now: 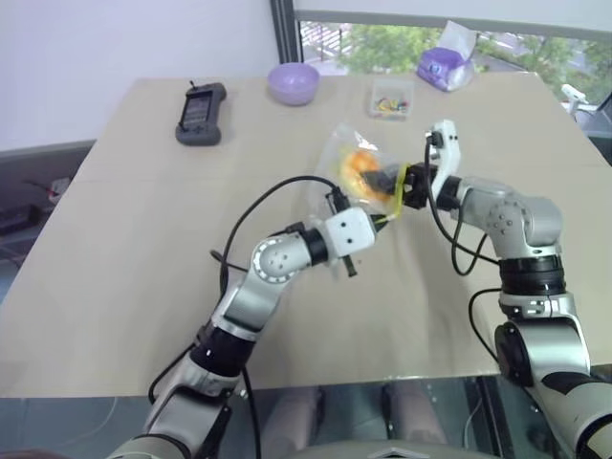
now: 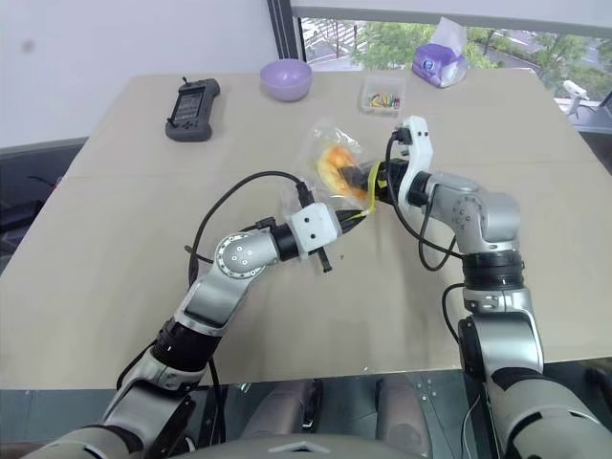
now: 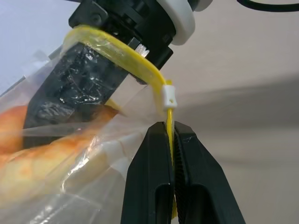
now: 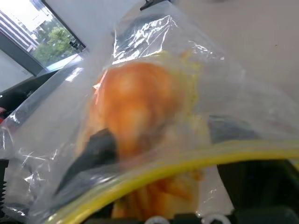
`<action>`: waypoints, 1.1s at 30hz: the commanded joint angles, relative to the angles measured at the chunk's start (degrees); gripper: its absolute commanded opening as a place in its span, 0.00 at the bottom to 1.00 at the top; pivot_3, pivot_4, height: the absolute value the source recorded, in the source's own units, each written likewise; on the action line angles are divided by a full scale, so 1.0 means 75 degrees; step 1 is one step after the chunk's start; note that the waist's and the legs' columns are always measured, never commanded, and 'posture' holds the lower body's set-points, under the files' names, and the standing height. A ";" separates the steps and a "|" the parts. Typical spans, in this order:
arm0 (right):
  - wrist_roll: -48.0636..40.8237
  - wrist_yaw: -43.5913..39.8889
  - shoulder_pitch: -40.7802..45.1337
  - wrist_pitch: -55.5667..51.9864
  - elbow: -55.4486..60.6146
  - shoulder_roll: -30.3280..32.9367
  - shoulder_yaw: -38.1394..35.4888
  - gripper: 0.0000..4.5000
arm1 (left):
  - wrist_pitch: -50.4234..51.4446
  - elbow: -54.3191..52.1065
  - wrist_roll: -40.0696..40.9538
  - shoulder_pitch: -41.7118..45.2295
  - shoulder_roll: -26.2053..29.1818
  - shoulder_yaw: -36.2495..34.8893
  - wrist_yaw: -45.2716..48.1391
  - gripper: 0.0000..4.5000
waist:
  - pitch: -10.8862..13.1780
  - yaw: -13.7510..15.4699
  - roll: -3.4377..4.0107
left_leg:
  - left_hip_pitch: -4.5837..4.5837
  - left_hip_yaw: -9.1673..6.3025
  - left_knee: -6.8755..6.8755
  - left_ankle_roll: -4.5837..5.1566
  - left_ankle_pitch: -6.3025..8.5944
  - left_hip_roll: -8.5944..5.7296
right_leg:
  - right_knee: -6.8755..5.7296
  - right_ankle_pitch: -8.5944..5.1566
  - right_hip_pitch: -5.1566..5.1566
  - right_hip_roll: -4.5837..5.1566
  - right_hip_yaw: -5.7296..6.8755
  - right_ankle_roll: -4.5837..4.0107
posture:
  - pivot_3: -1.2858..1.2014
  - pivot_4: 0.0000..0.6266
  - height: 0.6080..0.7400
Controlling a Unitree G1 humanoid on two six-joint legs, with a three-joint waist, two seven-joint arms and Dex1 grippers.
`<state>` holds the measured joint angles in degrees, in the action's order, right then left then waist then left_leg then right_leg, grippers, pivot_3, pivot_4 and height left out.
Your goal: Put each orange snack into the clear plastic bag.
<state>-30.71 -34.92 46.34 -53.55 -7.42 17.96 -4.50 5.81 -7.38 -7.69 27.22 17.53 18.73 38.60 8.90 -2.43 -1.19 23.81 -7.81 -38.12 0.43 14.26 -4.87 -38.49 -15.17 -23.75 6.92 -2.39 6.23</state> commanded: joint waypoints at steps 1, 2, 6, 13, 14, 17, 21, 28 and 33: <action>-0.0171 -0.0125 0.0001 -0.0013 0.0461 0.0211 -0.0144 0.67 | 0.0040 -0.0012 0.0141 0.0200 -0.0119 -0.0245 -0.0223 0.00 | 0.0000 -0.0003 0.0000 | 0.0000 0.0001 -0.0002 0.0000 0.0000 -0.0001 | -0.0002 0.0000 0.0000 0.0000 -0.0001 0.0000 | 0.52 0.24 1.00; -0.0171 -0.0133 -0.0016 -0.0055 0.0465 0.0271 -0.0128 0.67 | 0.0066 0.0008 0.0156 0.0220 -0.0141 -0.0278 -0.0254 0.00 | 0.0000 0.0001 0.0000 | 0.0000 0.0000 -0.0002 0.0000 0.0000 0.0000 | -0.0003 0.0000 0.0000 -0.0001 -0.0001 0.0000 | 0.52 0.24 1.00; -0.0104 0.0011 -0.0015 -0.0159 0.0398 0.0389 -0.0121 0.67 | 0.0143 0.0038 0.0237 0.0266 -0.0186 -0.0335 -0.0315 0.00 | 0.0000 -0.0007 0.0000 | 0.0000 0.0001 -0.0005 0.0000 0.0000 -0.0001 | -0.0005 0.0000 0.0000 -0.0001 -0.0002 0.0000 | 0.52 0.24 1.00; 0.0037 -0.0077 -0.0146 -0.0224 0.0376 0.0488 0.0132 0.67 | 0.0184 -0.0021 0.0238 0.0236 -0.0262 -0.0224 -0.0360 0.00 | 0.0001 0.0002 0.0001 | 0.0000 0.0003 -0.0006 0.0000 0.0000 -0.0001 | -0.0006 0.0000 -0.0001 -0.0001 -0.0004 0.0000 | 0.52 0.24 1.00; -0.0002 -0.0100 -0.0152 -0.0269 0.0386 0.0498 0.0105 0.67 | 0.0187 -0.0024 0.0241 0.0232 -0.0269 -0.0224 -0.0365 0.00 | 0.0001 0.0002 0.0001 | 0.0000 0.0003 -0.0006 0.0000 0.0000 -0.0001 | -0.0005 0.0000 -0.0001 -0.0001 -0.0004 0.0000 | 0.52 0.24 1.00; 0.0003 -0.0126 -0.0169 -0.0315 0.0380 0.0580 0.0101 0.67 | 0.0203 -0.0040 0.0267 0.0212 -0.0301 -0.0245 -0.0385 0.00 | 0.0001 0.0003 0.0001 | 0.0000 0.0002 -0.0006 0.0000 0.0000 0.0000 | -0.0005 0.0000 0.0000 -0.0001 -0.0003 0.0000 | 0.52 0.24 1.00; 0.0066 -0.0627 -0.0413 -0.0219 0.0582 0.1114 0.0250 0.67 | 0.0398 -0.0097 0.0394 0.0167 -0.0401 -0.0401 -0.0487 0.00 | 0.0001 0.0036 0.0001 | 0.0000 0.0002 -0.0006 0.0001 0.0000 -0.0001 | -0.0005 0.0000 0.0000 -0.0001 -0.0003 0.0000 | 0.52 0.24 1.00; 0.0587 -0.2636 -0.1550 0.1055 0.1274 0.3428 0.0718 0.67 | 0.0873 -0.0006 0.0695 0.0275 -0.0580 -0.0835 -0.0798 0.00 | 0.0002 0.0087 0.0003 | 0.0003 0.0000 -0.0013 0.0004 0.0002 -0.0010 | 0.0003 -0.0001 0.0009 0.0003 0.0004 0.0001 | 0.52 0.24 1.00; 0.2389 -0.2377 -0.1835 0.3121 0.0552 0.4044 0.1549 0.67 | 0.1059 -0.0020 0.0831 0.0290 -0.0676 -0.0914 -0.0889 0.00 | 0.0001 -0.0002 0.0005 | -0.0012 0.0019 -0.0013 0.0003 0.0002 -0.0008 | -0.0005 -0.0001 0.0010 -0.0008 -0.0009 0.0002 | 0.52 0.24 1.00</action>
<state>-18.93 -53.45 32.83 -38.09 -1.63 47.17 4.10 13.63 -6.02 -2.59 28.37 12.82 12.76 32.63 8.91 -2.45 -1.15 23.70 -7.66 -38.22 0.45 14.28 -4.92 -38.55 -15.17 -23.67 6.85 -2.46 6.25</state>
